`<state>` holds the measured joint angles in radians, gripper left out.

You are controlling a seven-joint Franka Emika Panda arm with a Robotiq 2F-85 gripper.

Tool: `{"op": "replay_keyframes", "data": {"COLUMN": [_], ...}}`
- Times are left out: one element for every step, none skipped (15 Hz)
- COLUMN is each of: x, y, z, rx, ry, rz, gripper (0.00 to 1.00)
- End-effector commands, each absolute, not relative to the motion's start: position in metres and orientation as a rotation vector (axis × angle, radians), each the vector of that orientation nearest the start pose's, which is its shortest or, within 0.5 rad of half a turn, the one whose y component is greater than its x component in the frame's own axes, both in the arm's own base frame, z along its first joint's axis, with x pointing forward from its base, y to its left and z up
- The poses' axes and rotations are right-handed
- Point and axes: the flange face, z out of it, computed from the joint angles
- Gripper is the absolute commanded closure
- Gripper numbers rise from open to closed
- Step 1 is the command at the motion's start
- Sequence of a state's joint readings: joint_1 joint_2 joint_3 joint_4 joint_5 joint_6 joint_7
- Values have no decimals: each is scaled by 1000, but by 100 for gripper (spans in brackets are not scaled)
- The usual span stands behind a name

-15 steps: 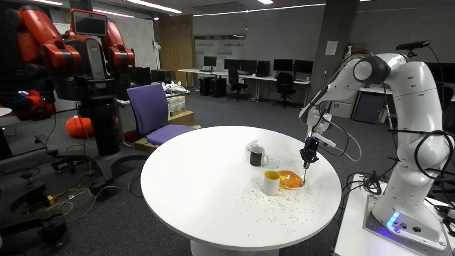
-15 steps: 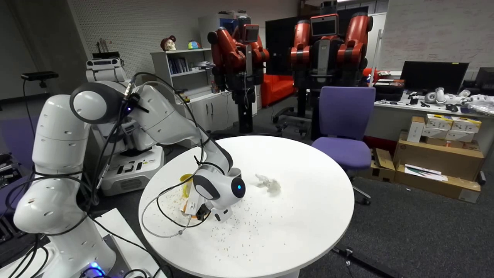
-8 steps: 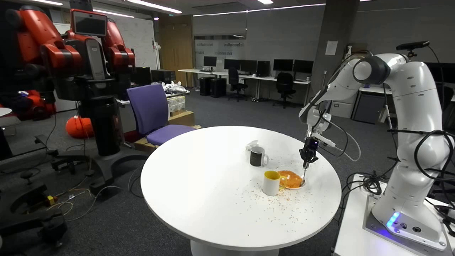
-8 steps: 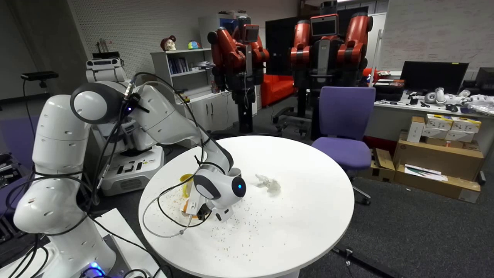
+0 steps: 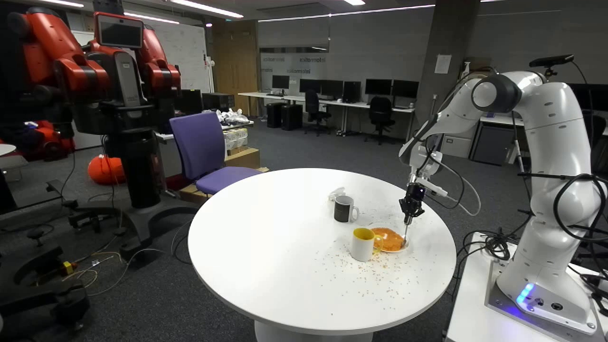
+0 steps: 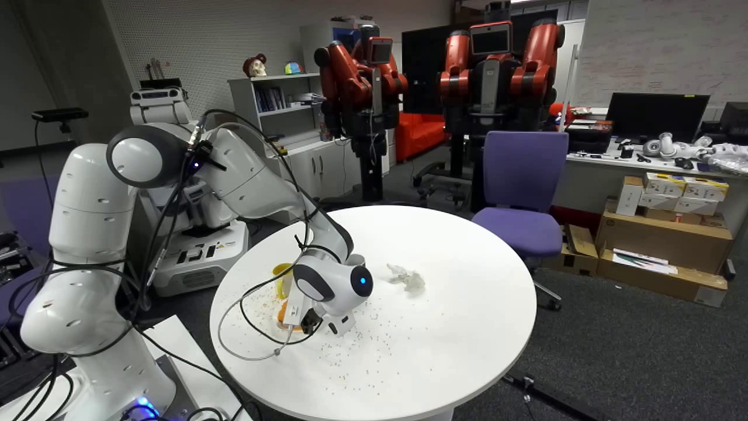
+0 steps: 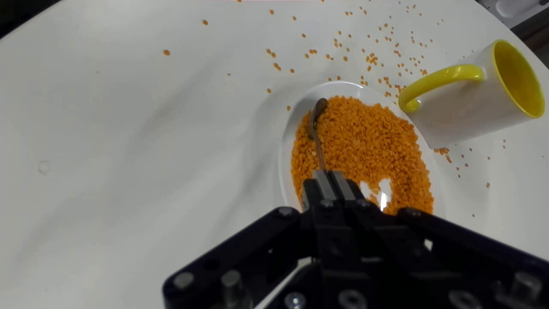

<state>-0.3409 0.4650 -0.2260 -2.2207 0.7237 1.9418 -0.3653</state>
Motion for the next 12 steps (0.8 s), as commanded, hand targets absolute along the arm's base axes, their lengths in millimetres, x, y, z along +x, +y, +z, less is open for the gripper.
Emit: {"op": "replay_keyframes", "data": {"x": [419,420,420,421,421,422,422,423,423,424,425,426], "y": [-220,-220,-220,-220,-220,-220,-221,-222,-221,-221,-220,-220], "z": [144,144,144,144,144,145,145,146,146,147,147,147], "rx": [-2271,-2276,-2283,-2291,-2297,-2303,-2309,-2315,-2322,-2330,-2339,-2345], "ry": [874,873,873,873,871,870,868,867,861,853,843,831], "rz": [468,462,453,443,433,424,413,404,393,380,367,359], "gripper": [99,99,99,99,99,99,99,99,99,99,99,99]}}
